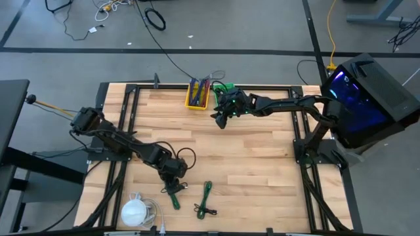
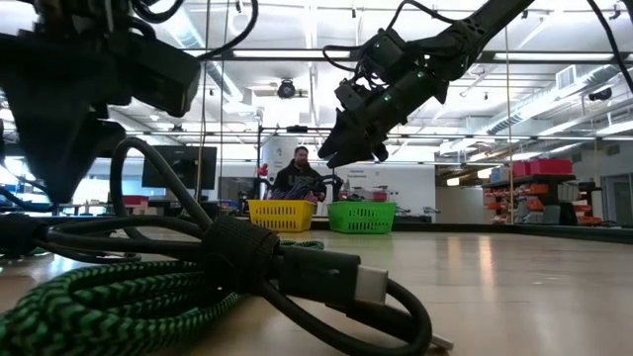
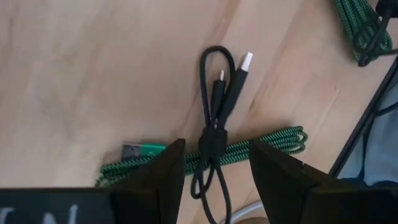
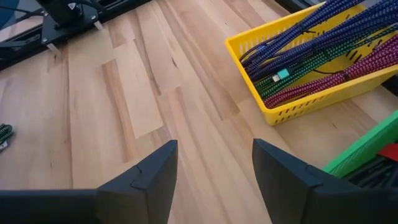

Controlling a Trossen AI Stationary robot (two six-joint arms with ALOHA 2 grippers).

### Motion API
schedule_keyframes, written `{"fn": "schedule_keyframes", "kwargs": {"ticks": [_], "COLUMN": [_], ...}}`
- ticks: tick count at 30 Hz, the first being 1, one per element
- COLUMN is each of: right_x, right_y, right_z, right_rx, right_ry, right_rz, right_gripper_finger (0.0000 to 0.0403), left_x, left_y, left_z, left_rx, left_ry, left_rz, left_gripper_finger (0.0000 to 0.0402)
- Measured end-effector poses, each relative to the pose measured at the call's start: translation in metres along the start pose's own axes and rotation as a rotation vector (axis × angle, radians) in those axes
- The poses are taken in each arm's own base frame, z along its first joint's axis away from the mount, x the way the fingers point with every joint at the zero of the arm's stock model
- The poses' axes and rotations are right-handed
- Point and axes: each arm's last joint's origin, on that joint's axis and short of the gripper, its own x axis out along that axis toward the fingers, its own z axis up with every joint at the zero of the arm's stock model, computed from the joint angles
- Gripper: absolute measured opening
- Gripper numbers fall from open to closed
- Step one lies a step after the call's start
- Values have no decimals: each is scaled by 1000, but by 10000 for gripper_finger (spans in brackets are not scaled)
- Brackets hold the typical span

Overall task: Pick & Place USB Port
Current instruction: Put the black usb cable into the green bin

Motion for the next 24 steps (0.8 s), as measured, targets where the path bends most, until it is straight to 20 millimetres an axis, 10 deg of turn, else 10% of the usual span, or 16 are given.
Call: {"fn": "schedule_keyframes", "kwargs": {"ticks": [24], "right_x": [0], "right_y": [0], "right_z": [0], "right_rx": [-8], "right_ry": [4], "right_rz": [-1], "right_gripper_finger": [208], "left_x": [46], "left_y": [-4], "left_z": [-2], "left_rx": [-3], "left_ry": [94], "left_rz": [9], "left_gripper_finger": [180]}}
